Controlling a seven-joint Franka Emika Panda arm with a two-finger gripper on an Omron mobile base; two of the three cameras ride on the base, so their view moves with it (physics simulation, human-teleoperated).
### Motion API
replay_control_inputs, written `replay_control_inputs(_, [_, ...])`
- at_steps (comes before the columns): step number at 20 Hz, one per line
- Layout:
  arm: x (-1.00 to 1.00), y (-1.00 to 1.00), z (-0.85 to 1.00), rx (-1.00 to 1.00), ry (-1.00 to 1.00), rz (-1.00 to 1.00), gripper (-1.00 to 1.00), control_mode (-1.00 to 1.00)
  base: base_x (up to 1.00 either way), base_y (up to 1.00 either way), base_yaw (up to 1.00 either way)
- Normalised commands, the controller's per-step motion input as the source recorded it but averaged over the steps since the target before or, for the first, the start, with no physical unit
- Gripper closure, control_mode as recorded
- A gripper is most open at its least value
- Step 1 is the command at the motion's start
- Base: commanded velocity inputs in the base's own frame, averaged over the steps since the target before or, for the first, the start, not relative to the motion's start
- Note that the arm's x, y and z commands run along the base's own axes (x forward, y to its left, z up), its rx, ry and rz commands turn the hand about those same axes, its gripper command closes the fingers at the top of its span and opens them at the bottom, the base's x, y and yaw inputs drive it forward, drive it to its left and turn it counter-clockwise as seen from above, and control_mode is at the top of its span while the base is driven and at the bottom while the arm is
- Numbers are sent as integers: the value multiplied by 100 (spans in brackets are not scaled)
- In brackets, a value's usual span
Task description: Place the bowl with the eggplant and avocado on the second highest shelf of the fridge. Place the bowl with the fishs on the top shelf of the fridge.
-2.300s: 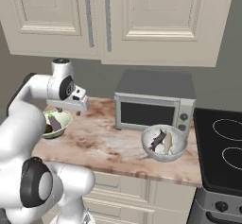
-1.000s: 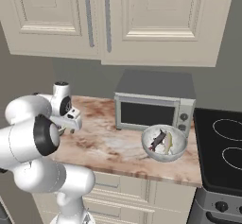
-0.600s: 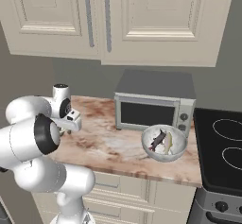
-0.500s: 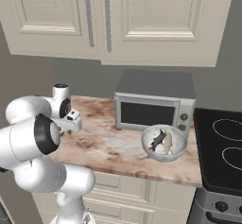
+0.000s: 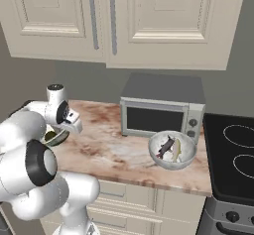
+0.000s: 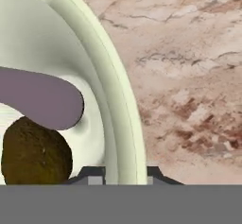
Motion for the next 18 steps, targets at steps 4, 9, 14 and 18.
replay_control_inputs(4, [-50,-6,61,8,-28,-26,100,-100,0,0,0])
replay_control_inputs(9, [-61,-20,69,27,-23,-36,100,-100,0,0,0])
replay_control_inputs(14, [-58,-37,94,25,-18,-37,100,-100,0,0,0])
replay_control_inputs(18, [-60,-41,100,26,-18,-35,100,-100,0,0,0])
